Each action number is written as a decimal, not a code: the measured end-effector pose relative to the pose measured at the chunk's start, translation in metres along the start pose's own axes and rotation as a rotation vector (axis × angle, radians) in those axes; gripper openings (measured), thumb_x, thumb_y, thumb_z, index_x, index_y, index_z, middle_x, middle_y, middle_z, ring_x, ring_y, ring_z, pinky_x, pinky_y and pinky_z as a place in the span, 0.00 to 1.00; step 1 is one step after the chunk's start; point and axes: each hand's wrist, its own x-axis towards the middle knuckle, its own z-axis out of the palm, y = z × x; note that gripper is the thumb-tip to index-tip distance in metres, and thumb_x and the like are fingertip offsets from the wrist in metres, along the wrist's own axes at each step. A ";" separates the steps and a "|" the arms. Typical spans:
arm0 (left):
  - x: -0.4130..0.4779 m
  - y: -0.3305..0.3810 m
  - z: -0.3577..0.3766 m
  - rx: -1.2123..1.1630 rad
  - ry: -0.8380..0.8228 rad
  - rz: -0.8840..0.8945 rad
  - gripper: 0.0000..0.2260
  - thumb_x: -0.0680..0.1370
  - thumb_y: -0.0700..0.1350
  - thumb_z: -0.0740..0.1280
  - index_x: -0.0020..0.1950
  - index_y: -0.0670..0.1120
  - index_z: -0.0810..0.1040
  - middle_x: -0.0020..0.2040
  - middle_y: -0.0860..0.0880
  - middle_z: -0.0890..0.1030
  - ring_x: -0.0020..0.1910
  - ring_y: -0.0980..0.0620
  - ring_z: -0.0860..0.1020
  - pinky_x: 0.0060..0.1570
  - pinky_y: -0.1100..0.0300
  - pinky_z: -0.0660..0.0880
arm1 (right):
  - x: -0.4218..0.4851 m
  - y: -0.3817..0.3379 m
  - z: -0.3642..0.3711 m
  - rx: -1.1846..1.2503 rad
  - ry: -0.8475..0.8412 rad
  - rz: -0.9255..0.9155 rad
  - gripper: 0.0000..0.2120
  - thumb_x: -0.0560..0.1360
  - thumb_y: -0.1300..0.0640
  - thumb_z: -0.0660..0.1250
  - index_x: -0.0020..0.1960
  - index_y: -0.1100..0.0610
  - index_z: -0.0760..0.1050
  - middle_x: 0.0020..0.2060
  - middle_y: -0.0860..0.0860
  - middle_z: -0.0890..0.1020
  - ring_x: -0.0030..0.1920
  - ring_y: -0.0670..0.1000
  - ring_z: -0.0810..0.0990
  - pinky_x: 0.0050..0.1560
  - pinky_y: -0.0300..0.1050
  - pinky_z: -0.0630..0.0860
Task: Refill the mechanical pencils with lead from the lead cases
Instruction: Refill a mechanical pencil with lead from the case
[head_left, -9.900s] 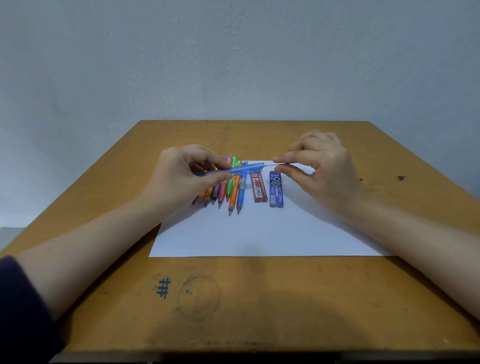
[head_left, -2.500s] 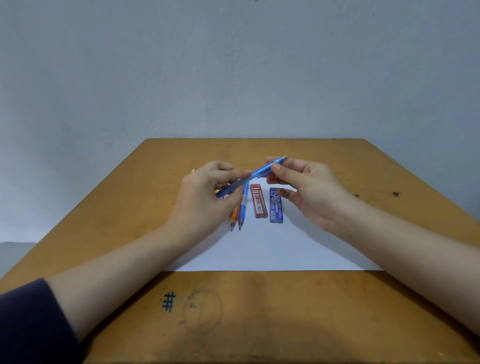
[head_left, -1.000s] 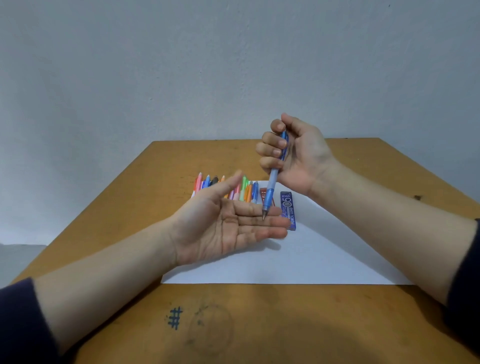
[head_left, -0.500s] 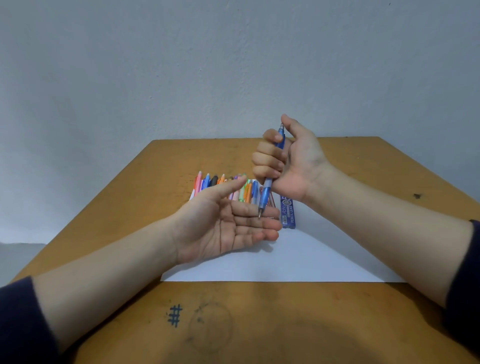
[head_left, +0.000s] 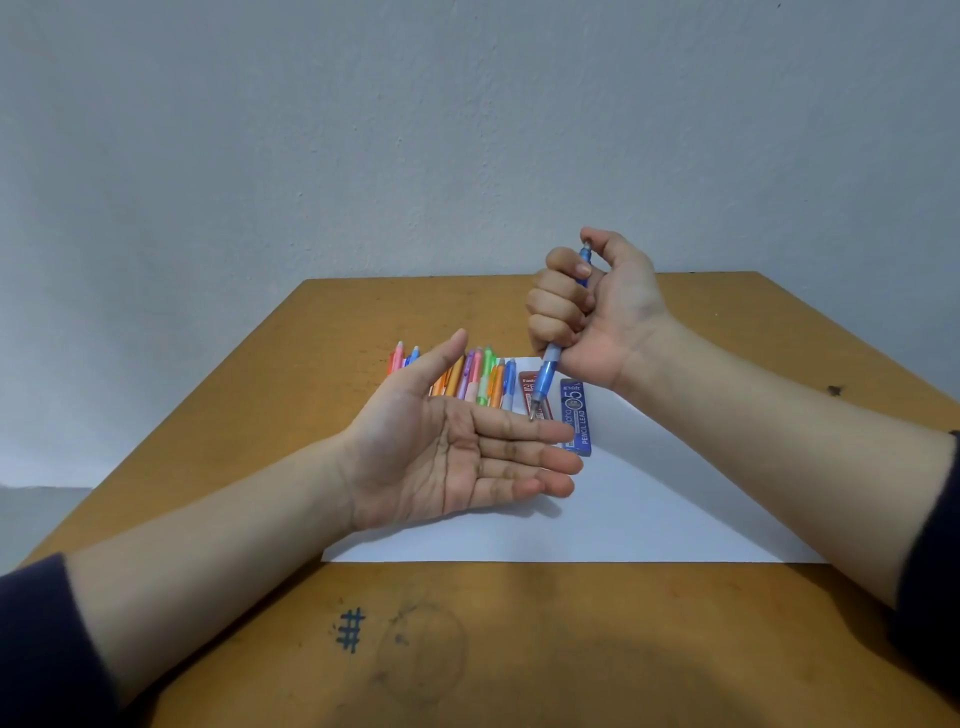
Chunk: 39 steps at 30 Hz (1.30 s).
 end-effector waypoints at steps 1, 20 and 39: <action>0.000 0.000 0.000 -0.003 -0.001 0.002 0.42 0.73 0.69 0.52 0.58 0.30 0.77 0.51 0.32 0.81 0.48 0.39 0.83 0.44 0.55 0.81 | 0.000 0.000 0.000 0.004 0.001 0.003 0.21 0.77 0.48 0.52 0.27 0.54 0.57 0.18 0.47 0.56 0.17 0.46 0.54 0.19 0.36 0.50; -0.002 -0.001 0.003 -0.005 0.002 0.016 0.43 0.73 0.70 0.50 0.59 0.31 0.77 0.52 0.31 0.80 0.49 0.37 0.82 0.47 0.53 0.81 | 0.004 0.003 -0.005 0.086 0.019 0.024 0.20 0.77 0.49 0.51 0.27 0.54 0.57 0.17 0.47 0.56 0.15 0.46 0.55 0.17 0.35 0.50; -0.001 -0.001 0.002 -0.003 0.019 0.020 0.44 0.73 0.71 0.50 0.57 0.30 0.78 0.51 0.32 0.81 0.48 0.38 0.82 0.46 0.54 0.81 | 0.006 0.003 -0.007 0.110 0.037 0.017 0.21 0.77 0.49 0.51 0.26 0.54 0.58 0.17 0.47 0.56 0.15 0.46 0.55 0.17 0.34 0.50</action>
